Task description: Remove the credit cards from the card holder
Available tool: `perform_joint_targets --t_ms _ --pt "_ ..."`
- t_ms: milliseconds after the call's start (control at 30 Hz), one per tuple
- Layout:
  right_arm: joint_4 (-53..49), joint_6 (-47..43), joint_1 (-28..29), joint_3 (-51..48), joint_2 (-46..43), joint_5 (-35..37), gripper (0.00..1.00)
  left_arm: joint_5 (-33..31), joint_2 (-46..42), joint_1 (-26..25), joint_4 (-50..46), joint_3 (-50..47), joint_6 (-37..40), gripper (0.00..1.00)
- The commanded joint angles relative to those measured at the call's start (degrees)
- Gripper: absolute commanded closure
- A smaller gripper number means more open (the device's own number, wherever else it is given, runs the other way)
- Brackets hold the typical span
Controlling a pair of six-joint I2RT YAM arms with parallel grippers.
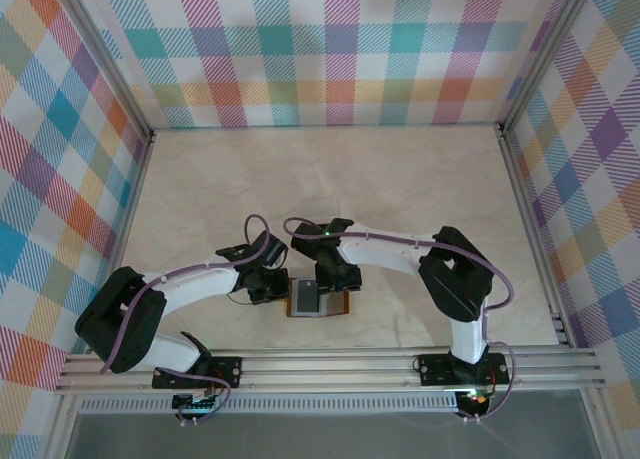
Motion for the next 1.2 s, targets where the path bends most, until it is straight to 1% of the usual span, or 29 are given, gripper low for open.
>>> perform_joint_targets --t_ms 0,133,267,433,567,667,733,833,967,1067,1167 --pt "-3.26 -0.51 0.25 0.17 -1.86 2.20 0.50 -0.60 -0.18 0.30 -4.01 1.70 1.18 0.90" --pt "-4.00 -0.69 0.22 0.38 -2.94 3.32 0.51 -0.37 -0.94 0.34 -4.75 2.65 1.21 0.90" --pt "-0.89 -1.00 0.08 -1.39 -6.08 1.30 0.53 0.18 -1.57 0.27 -5.19 3.70 1.19 0.90" --pt "8.76 -0.31 -1.04 -6.82 -11.08 -6.03 0.57 1.57 -2.50 0.21 -4.89 4.66 0.63 0.91" --pt "21.27 1.26 -2.90 -14.01 -15.26 -14.52 0.61 4.58 -2.64 0.12 -2.42 4.61 -0.62 0.93" --pt "29.74 2.60 -4.50 -18.54 -16.32 -20.29 0.68 6.71 -2.25 -0.14 -0.41 4.46 -1.44 0.94" --pt "33.43 3.04 -5.13 -20.52 -16.40 -22.40 0.72 7.82 -1.74 -0.23 0.84 4.51 -1.72 0.95" --pt "36.42 3.52 -5.78 -22.27 -16.03 -23.80 0.74 9.04 -0.77 -0.31 2.41 4.42 -2.10 0.95" --pt "37.81 4.01 -6.21 -22.93 -14.65 -24.78 0.74 9.99 0.33 -0.40 3.75 4.30 -2.17 0.96" --pt "40.12 4.27 -6.29 -23.42 -13.95 -26.16 0.70 10.34 1.91 -0.41 3.69 4.42 -1.69 0.96" --pt "42.15 4.41 -6.29 -23.72 -13.14 -27.22 0.69 10.55 3.16 -0.40 3.65 4.27 -1.11 0.96"
